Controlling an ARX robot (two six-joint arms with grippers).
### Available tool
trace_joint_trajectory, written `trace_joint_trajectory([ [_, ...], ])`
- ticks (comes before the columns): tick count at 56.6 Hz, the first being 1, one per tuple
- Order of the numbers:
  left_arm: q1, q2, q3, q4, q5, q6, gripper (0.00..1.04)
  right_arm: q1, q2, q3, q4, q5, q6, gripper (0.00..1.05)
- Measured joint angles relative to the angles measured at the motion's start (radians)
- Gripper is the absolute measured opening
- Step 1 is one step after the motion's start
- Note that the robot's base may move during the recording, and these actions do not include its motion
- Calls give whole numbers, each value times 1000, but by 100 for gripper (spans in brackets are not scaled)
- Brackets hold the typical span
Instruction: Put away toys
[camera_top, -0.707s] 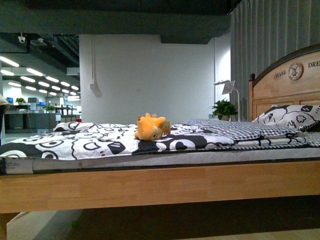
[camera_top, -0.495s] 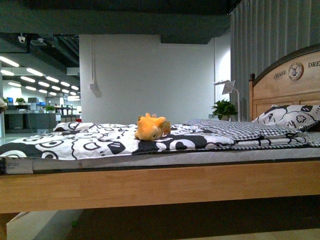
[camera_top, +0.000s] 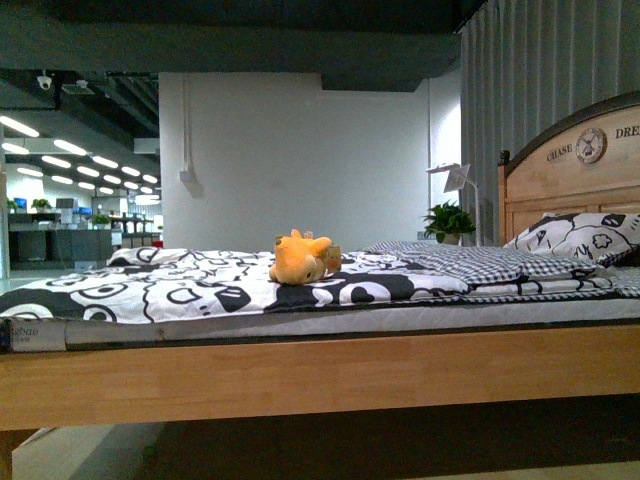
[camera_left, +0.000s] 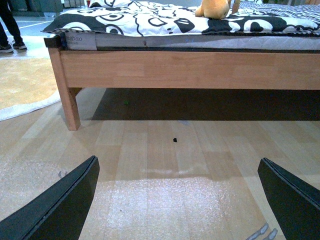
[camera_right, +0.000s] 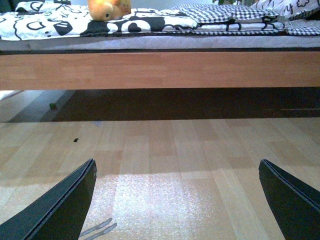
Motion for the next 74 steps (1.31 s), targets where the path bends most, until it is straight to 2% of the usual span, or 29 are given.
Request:
trace_joint_trajectory([
  [74, 0, 0, 0, 0, 0, 0, 98, 0, 0, 0, 0, 0, 0, 98],
])
